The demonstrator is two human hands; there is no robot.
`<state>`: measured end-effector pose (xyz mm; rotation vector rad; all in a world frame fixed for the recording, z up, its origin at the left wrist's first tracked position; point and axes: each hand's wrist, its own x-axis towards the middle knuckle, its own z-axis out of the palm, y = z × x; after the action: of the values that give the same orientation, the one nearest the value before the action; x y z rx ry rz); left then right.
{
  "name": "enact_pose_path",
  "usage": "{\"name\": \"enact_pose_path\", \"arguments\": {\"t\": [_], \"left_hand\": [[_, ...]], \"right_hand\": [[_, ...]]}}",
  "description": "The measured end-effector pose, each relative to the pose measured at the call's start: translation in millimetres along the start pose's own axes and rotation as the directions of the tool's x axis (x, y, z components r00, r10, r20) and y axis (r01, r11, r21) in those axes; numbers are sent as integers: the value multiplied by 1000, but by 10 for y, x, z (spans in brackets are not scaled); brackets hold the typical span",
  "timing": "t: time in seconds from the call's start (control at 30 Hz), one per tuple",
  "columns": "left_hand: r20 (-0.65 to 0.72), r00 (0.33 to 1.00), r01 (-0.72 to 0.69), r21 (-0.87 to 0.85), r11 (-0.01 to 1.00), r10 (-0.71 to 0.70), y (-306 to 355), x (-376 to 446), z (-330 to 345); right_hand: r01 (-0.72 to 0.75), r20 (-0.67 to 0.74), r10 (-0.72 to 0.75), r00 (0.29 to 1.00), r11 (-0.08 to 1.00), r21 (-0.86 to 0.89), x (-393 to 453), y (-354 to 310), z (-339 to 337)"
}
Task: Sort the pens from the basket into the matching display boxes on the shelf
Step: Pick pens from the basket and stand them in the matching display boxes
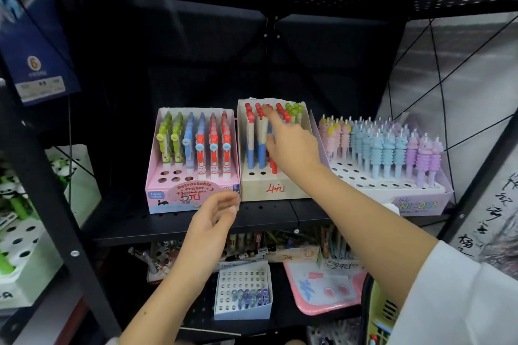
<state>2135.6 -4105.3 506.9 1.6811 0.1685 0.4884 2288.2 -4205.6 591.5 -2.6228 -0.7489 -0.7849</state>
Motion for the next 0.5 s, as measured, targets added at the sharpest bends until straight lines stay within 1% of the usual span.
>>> {"name": "enact_pose_path", "arguments": {"t": [0.07, 0.13, 0.23, 0.33, 0.4, 0.5], "left_hand": [[17, 1000, -6, -7, 1000, 6, 16, -9, 64], [38, 999, -6, -9, 1000, 7, 30, -24, 137], [75, 997, -15, -14, 1000, 16, 36, -70, 279], [132, 991, -25, -14, 1000, 27, 7, -128, 484], [189, 982, -21, -26, 999, 26, -43, -183, 688], [301, 953, -8, -44, 999, 21, -169, -313, 1089]], "right_hand": [[34, 104, -40, 994, 997, 62, 21, 24, -62], [45, 201, -79, 976, 985, 168, 2, 48, -151], [48, 251, -145, 957, 932, 358, -232, 125, -263], [45, 279, -224, 934, 848, 529, -630, 351, -324], [-6, 324, -232, 917, 804, 594, -937, 597, -356], [-164, 435, -177, 883, 752, 638, -1456, 1072, -395]]}}
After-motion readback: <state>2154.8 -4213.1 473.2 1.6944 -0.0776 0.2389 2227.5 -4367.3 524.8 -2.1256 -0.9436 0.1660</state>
